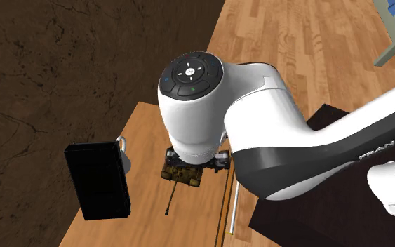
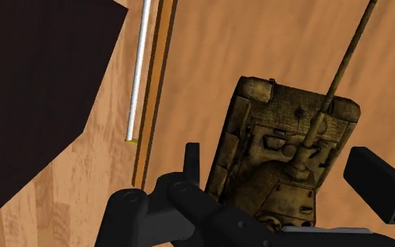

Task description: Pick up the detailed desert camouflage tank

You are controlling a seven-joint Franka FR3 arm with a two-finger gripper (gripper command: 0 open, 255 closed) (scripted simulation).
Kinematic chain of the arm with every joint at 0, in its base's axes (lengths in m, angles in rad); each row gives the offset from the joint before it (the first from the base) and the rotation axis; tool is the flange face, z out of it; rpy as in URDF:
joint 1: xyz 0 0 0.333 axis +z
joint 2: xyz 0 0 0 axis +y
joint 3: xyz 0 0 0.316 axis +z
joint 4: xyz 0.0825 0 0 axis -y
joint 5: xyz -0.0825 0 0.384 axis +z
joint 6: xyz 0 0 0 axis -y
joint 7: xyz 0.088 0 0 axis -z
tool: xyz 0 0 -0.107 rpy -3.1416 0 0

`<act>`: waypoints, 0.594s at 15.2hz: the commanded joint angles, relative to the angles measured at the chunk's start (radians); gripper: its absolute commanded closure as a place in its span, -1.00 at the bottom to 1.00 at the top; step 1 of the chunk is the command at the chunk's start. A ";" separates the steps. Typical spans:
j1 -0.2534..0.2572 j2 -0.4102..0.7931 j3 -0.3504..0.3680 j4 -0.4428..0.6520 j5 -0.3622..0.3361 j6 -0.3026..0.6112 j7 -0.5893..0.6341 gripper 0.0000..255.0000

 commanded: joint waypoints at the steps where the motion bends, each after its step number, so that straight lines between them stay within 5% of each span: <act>1: 0.034 0.082 -0.040 0.095 -0.031 -0.018 0.069 -1.00; 5: 0.088 0.214 -0.103 0.264 -0.059 -0.054 0.167 -1.00; 9: 0.095 0.247 -0.114 0.261 -0.072 -0.020 0.176 -1.00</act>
